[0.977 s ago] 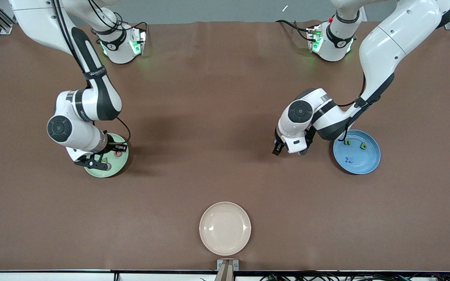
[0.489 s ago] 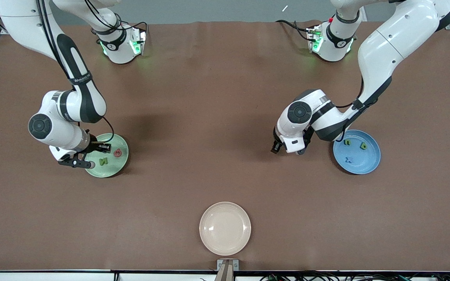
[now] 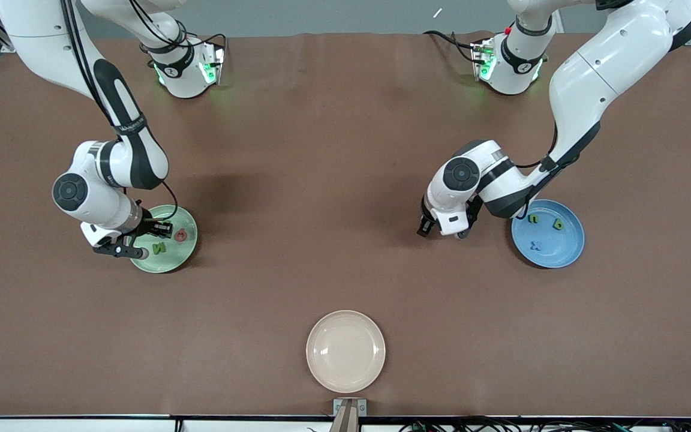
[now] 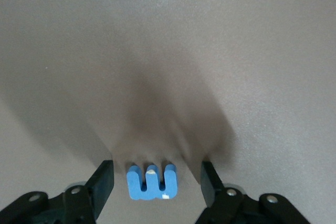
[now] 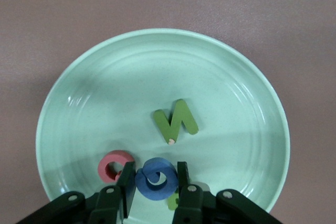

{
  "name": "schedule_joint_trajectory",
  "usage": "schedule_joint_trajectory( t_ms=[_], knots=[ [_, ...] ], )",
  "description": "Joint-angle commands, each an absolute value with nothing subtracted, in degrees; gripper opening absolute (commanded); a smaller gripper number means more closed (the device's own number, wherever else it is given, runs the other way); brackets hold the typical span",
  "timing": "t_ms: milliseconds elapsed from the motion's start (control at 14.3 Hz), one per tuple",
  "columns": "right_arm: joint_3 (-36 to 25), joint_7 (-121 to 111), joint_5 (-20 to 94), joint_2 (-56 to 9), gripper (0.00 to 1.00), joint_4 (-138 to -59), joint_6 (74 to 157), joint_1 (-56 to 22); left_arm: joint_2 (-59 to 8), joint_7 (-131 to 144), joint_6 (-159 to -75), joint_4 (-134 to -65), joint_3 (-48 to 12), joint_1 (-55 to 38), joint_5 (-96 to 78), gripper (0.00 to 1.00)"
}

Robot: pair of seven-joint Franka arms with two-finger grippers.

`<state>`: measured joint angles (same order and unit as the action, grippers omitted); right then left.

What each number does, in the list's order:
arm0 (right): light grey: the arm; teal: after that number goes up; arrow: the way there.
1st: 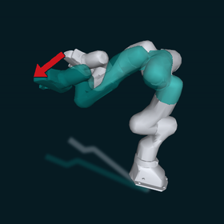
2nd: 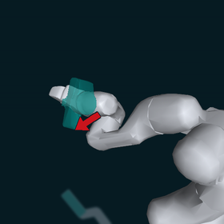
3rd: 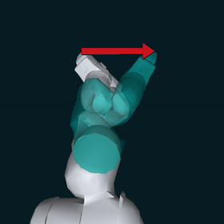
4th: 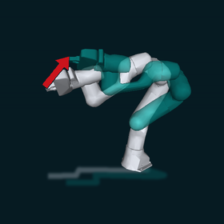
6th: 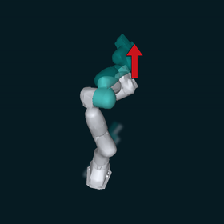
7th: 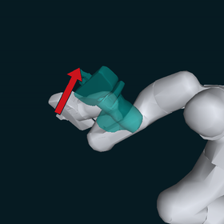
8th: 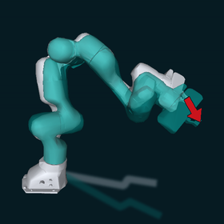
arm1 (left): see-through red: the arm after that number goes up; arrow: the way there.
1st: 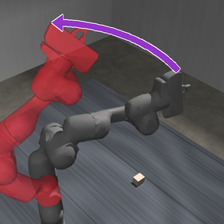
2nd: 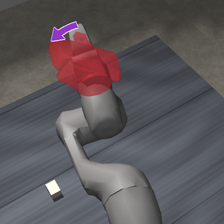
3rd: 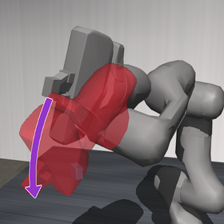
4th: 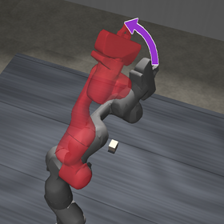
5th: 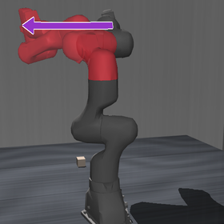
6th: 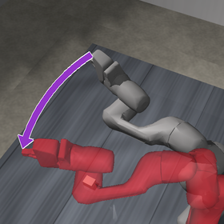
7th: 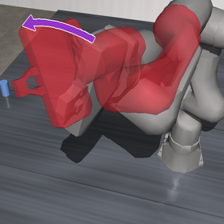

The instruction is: Sort upper and lower case letters into plates

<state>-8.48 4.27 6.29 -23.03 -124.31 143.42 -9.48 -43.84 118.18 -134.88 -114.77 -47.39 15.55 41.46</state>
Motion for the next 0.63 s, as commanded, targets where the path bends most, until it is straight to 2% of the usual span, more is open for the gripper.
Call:
schedule_joint_trajectory(
  t_ms=[0,209,558],
  knots=[
    [-7.65,4.13,5.54,-23.55,0.0,-124.8,144.84,-8.35,-43.68,120.14,-135.53,-115.4,-47.11,14.86,42.45,0.6],
    [-7.56,4.22,5.62,-24.17,0.0,-124.8,145.02,-8.52,-43.68,121.2,-135.62,-115.23,-46.76,14.41,42.45,0.43],
    [-7.56,4.31,5.71,-24.26,0.01,-125.24,144.84,-8.88,-43.07,120.68,-135.62,-114.7,-46.76,14.41,42.54,0.23]
  ],
)
